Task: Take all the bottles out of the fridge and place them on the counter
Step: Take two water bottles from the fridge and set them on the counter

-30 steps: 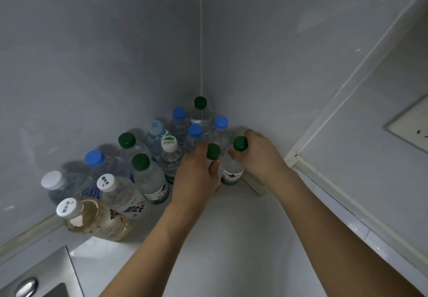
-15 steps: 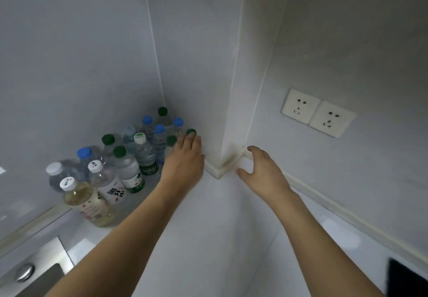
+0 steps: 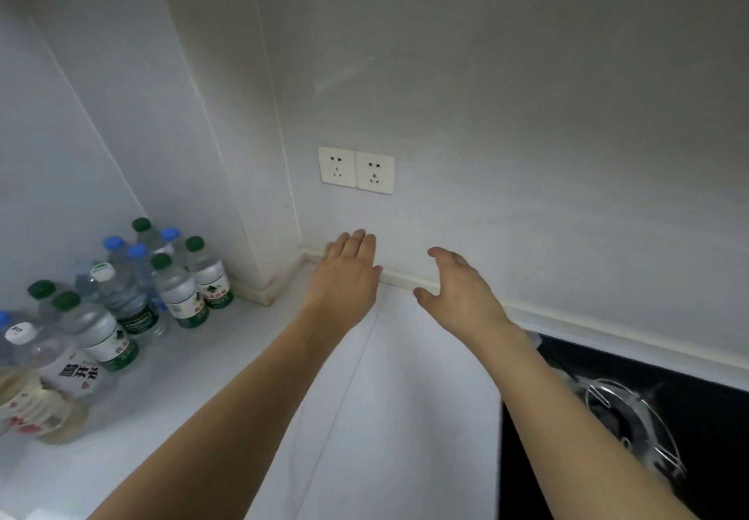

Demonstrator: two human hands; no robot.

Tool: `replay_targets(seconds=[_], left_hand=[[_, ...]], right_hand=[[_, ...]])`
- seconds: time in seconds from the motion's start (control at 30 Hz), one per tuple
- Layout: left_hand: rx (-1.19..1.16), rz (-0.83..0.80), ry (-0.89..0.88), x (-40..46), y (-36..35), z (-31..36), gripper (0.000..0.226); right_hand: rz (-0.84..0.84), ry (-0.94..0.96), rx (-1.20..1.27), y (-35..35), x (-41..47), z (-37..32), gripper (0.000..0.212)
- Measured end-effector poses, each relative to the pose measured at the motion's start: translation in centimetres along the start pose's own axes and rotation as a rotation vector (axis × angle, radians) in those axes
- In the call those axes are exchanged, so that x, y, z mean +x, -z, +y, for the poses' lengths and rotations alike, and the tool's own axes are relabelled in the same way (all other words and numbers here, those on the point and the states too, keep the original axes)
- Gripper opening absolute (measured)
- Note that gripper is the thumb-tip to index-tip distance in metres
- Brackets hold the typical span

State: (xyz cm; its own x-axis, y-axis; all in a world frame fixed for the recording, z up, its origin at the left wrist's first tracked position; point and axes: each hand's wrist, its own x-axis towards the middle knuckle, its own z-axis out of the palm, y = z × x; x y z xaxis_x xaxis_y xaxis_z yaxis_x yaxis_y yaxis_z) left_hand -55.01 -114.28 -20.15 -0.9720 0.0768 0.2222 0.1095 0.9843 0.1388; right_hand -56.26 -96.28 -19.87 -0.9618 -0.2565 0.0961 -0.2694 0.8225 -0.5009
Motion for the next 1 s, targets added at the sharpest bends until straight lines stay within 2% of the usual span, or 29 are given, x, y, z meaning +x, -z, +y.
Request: replay_targets(seconds=[0.1,0.53,0.8,1.0], left_hand=[[0.001,-0.020,-0.062,-0.1,-1.3,3.4,0.053],[-0.159,-0.115,-0.586,2.3,-4.9,20.4,0.053],[-0.254,-0.112,-0.856,-2.5,-3.6,33.2,0.053],[-0.308,-0.095,-1.050,-10.0,-2.9,45.5,0.051]], right_hand=[[0.030,-0.055,-0.004,1.8,-2.6,2.7,0.065],[0.267,-0.525,-0.094,9.5,-14.9,12.0,0.063],[0.406,-0.739,-0.146,14.6,-26.3,16.5,0.065],[0.509,-0.891,-0.160,18.9,-38.5,21.2,0.052]])
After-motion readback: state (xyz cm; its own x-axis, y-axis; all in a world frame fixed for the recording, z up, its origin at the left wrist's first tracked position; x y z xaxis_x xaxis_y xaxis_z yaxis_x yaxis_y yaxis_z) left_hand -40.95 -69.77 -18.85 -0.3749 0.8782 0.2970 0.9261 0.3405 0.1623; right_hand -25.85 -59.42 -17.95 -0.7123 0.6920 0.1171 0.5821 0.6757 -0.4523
